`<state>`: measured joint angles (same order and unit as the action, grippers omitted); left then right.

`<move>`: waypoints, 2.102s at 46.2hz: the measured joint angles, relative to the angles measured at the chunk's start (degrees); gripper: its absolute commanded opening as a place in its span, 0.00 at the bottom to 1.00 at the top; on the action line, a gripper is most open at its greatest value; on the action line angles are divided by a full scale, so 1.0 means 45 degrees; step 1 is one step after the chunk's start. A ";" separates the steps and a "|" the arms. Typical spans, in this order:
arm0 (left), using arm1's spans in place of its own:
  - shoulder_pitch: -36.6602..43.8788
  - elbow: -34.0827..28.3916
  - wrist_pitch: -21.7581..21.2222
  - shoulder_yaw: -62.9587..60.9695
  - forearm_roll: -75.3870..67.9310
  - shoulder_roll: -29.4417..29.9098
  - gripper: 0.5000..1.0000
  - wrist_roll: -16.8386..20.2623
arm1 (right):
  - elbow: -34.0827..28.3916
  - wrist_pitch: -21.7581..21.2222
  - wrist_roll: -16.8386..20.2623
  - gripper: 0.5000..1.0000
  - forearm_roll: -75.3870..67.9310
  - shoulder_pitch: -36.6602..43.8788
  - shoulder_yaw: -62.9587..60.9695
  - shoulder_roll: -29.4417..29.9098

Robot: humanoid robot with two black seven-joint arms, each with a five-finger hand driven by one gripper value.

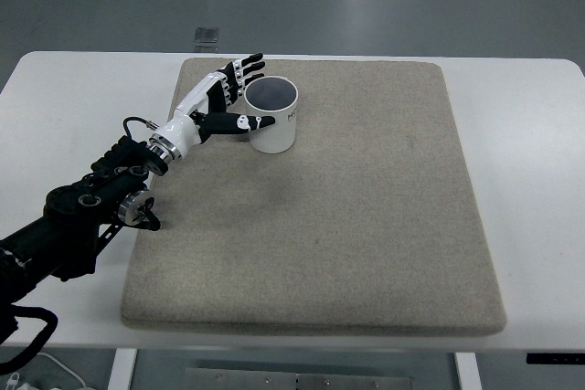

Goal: Flip white cup upright

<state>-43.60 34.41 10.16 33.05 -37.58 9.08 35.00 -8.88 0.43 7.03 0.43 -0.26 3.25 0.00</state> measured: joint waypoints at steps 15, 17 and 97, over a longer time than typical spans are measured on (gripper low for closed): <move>-0.0133 0.0339 0.0195 -0.0018 0.0011 0.0036 0.99 0.0000 | 0.0000 0.0009 0.0001 0.86 0.0000 0.0000 -0.0001 0.0000; -0.0134 0.0489 0.0200 -0.0019 0.0012 0.0086 0.99 0.0000 | 0.0000 0.0000 0.0000 0.86 0.0000 0.0001 -0.0001 0.0000; -0.2661 -0.2034 -0.0329 0.0922 0.9888 0.0415 0.98 -0.3223 | 0.0000 -0.0059 0.0001 0.86 0.0003 0.0001 0.0045 0.0000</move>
<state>-55.57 25.26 8.68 37.19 6.92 10.95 20.49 -8.88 0.16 7.04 0.45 -0.26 3.46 0.00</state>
